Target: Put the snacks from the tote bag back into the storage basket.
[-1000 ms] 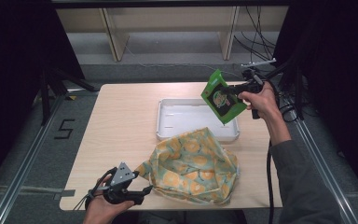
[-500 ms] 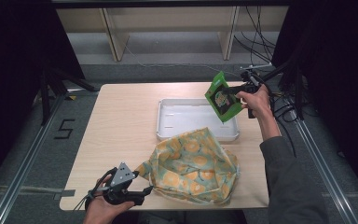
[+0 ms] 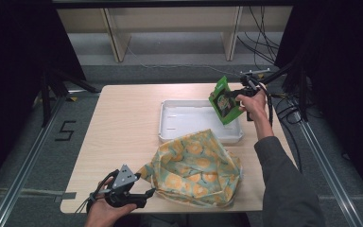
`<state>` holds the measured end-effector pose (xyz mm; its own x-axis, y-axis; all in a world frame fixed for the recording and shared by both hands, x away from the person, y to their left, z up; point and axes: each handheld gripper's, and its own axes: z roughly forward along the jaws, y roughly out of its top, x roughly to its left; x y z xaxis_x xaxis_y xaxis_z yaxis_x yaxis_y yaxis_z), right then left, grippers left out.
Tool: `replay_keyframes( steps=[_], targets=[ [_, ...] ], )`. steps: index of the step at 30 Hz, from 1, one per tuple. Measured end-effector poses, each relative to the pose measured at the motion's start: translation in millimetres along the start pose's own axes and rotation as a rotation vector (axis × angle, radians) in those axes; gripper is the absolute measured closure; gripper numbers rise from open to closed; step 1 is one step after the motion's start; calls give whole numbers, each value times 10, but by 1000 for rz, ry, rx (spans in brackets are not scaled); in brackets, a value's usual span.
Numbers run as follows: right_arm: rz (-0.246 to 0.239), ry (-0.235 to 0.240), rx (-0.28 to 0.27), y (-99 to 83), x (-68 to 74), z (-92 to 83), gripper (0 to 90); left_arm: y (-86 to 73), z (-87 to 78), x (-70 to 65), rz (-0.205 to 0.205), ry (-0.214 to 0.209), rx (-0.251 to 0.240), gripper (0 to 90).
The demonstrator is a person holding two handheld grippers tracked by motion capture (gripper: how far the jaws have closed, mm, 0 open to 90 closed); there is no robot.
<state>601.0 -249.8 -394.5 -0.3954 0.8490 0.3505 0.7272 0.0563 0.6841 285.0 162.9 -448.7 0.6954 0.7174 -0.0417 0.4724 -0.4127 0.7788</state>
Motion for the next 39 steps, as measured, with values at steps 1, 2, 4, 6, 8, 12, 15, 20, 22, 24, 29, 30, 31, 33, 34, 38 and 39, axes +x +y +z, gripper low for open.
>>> replay_keyframes(
  steps=[1, 2, 4, 6, 8, 12, 15, 20, 22, 24, 29, 30, 31, 33, 34, 38, 39],
  targets=[
    [-26, -10, -12, 2, -28, 22, 751, 0, 0, -1, -1, 0, 0, 286],
    [-17, -11, -48, -11, -28, 66, 751, 0, -1, -1, 0, 0, -1, 286],
    [-4, -16, -14, -4, -30, 63, 751, 0, -1, -2, 5, 4, 0, 285],
    [46, -13, 5, -9, -5, 81, 751, 0, -2, -2, 7, 5, 1, 286],
    [55, -32, -20, -13, -13, 118, 751, 2, -3, 0, 4, 1, 0, 286],
    [30, -46, -2, -9, -77, 158, 750, 1, -3, -3, 8, 3, 2, 286],
    [3, -63, -9, -12, -98, 198, 749, 2, -3, -3, 9, 2, 4, 286],
    [27, -61, -1, 8, -86, 238, 749, -3, 6, -12, -2, -6, -2, 286],
    [-11, -51, -24, 21, -118, 266, 748, 0, 2, -15, 11, -6, 5, 286],
    [0, -54, -19, 19, -108, 283, 748, 0, 8, -30, 3, -4, -4, 286],
    [-16, -68, -12, 14, -121, 326, 747, 2, -1, -21, 14, -6, 2, 286],
    [-11, -72, -8, 12, -121, 331, 747, 0, 1, -21, 10, -8, 1, 286],
    [-32, -76, -14, 5, -133, 342, 747, 1, 0, -21, 12, -7, 3, 286],
    [-16, -72, -7, 5, -126, 350, 747, -1, 6, -30, 4, -3, -5, 286],
    [6, -105, 15, 6, -104, 345, 746, -2, 7, -30, 4, -4, -5, 286],
    [0, -55, -28, -30, -153, 383, 746, -5, 3, -35, -9, -6, 1, 286],
    [15, -50, -31, -32, -150, 386, 745, -5, 2, -36, -7, -1, 1, 287]
  ],
)
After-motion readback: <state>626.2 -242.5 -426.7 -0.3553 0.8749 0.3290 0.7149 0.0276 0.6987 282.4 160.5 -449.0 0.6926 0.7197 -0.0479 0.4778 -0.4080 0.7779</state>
